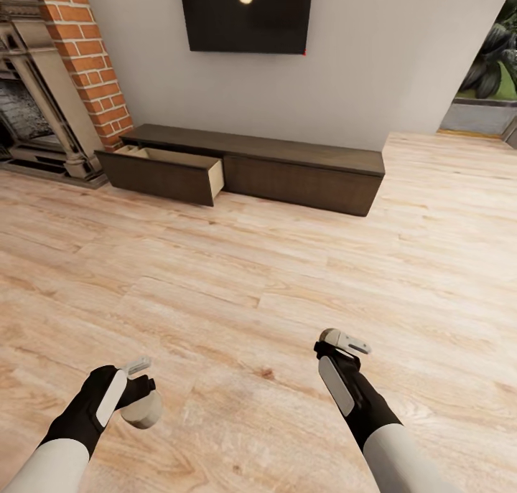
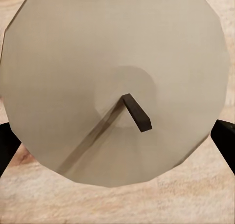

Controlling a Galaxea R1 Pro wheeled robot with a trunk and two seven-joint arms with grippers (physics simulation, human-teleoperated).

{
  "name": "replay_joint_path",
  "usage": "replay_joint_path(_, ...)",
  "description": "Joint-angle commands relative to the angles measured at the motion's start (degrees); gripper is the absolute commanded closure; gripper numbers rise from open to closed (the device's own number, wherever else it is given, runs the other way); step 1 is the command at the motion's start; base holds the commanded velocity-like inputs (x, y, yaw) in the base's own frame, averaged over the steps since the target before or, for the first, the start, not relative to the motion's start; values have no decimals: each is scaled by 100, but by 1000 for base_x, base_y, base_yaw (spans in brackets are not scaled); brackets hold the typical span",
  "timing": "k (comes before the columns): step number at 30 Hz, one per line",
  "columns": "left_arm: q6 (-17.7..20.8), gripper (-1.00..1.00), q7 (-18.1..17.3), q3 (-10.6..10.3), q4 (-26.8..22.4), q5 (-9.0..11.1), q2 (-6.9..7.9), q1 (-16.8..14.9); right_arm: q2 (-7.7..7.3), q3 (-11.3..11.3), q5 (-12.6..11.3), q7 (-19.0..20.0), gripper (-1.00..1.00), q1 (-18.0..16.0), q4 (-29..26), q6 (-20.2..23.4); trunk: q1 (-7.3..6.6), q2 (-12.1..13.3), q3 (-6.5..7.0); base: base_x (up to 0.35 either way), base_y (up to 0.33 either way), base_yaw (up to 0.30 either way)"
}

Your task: Place each of the two pumpkins and all three candles from the living room inside a cabinet in the living room (use any cabinet), then make sure every cabinet is closed, and position the cauldron so it is next to a table in the living room.

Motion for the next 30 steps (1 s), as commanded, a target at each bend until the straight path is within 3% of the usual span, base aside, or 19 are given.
replay_joint_path(1,0,100,0,0,0,-4,0,0,1,0,0,-5,100,0,1,1,0,0,10,0,0,0)
replay_joint_path(22,-6,100,9,-7,1,-4,-36,0,48,22,0,-4,100,0,29,6,0,0,210,0,0,0)
replay_joint_path(26,-10,100,6,-8,1,-4,-49,0,66,24,2,-4,100,0,336,39,0,0,249,0,0,0)
replay_joint_path(30,-13,100,1,-8,1,-5,-61,0,80,229,1,-8,100,0,581,51,0,0,287,0,0,0)
